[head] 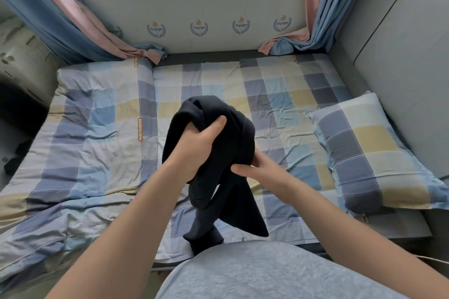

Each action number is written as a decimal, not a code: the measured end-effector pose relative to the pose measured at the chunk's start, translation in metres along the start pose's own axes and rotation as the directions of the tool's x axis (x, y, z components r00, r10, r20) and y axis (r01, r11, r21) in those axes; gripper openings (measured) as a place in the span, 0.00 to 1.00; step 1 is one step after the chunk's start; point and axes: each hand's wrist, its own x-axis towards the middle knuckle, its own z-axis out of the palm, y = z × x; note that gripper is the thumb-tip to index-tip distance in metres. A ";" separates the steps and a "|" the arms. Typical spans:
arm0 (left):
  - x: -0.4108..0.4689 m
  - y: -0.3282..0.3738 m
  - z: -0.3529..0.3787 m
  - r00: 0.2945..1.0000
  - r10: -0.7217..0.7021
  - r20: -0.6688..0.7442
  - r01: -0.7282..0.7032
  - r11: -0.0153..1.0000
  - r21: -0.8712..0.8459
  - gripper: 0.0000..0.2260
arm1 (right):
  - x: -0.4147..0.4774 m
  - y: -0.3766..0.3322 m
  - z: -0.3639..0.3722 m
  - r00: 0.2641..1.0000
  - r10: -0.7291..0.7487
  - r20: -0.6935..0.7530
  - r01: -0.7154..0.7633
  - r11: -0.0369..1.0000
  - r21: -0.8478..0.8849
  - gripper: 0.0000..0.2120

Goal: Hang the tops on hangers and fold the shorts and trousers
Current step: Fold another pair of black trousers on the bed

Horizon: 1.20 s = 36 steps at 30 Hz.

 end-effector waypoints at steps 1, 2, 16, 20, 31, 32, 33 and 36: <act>-0.001 0.005 0.002 1.000 0.002 0.022 -0.002 1.000 -0.013 0.16 | 0.002 0.003 0.005 0.999 -0.011 -0.034 0.010 0.999 -0.033 0.21; -0.002 0.009 0.003 0.999 0.009 0.048 -0.007 1.000 -0.030 0.14 | 0.004 0.005 0.009 0.996 -0.020 -0.084 0.014 0.997 -0.073 0.18; 0.000 -0.032 -0.016 0.952 -0.258 0.165 0.233 0.959 0.160 0.51 | 0.010 -0.023 -0.017 0.949 0.043 -0.313 0.113 0.879 0.463 0.12; -0.009 -0.062 -0.009 0.918 -0.304 0.253 0.260 0.946 0.192 0.46 | 0.008 -0.035 -0.020 0.947 0.043 -0.317 0.129 0.855 0.503 0.13; -0.006 -0.060 -0.003 0.984 -0.177 0.008 0.177 0.984 0.010 0.07 | 0.008 -0.032 -0.040 0.991 0.036 -0.131 0.007 0.949 0.316 0.13; -0.005 -0.055 -0.003 0.984 -0.176 -0.004 0.176 0.983 -0.060 0.07 | 0.008 -0.030 -0.043 0.988 0.083 -0.127 -0.052 0.972 0.227 0.12; -0.004 -0.049 -0.004 0.984 -0.177 -0.017 0.174 0.978 -0.116 0.07 | 0.008 -0.028 -0.047 0.982 0.132 -0.138 -0.114 0.984 0.135 0.10; -0.004 -0.032 -0.003 0.980 -0.192 -0.052 0.175 0.955 -0.242 0.07 | 0.009 -0.020 -0.050 0.945 0.186 -0.269 -0.210 0.976 -0.062 0.08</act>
